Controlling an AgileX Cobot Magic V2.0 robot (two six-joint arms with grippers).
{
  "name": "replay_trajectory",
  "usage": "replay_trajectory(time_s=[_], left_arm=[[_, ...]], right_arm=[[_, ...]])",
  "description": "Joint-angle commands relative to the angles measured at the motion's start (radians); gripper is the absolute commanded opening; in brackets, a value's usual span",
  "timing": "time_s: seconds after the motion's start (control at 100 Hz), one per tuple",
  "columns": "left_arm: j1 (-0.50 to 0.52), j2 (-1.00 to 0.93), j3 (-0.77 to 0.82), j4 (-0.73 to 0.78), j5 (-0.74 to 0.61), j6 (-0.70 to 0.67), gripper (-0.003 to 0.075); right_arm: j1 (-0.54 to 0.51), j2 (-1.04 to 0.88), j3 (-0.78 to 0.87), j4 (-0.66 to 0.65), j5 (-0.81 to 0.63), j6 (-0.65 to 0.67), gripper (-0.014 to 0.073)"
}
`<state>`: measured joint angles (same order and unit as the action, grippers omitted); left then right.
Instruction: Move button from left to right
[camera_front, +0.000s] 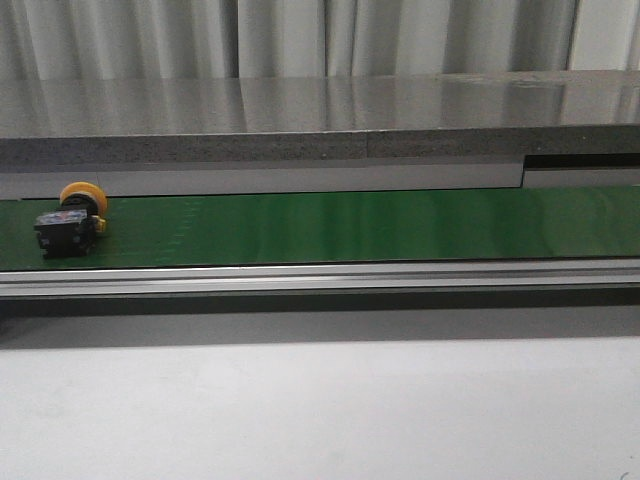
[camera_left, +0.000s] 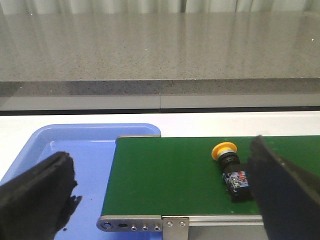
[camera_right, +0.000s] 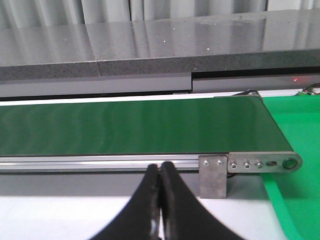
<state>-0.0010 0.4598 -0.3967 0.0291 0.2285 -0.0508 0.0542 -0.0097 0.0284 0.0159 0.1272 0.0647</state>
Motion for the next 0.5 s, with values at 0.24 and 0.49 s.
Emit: replay_trajectory(time_s=[0.24,0.49], left_arm=[[-0.008,-0.144,0.101,-0.011,-0.088,-0.004,0.0658],[-0.008,-0.144,0.106,-0.011,-0.089,-0.004,0.0658]], right_arm=[[-0.007,-0.02,-0.018,-0.01,-0.086,-0.003,-0.0067],[-0.007,-0.02,-0.018,-0.01,-0.086,-0.003,-0.0067]])
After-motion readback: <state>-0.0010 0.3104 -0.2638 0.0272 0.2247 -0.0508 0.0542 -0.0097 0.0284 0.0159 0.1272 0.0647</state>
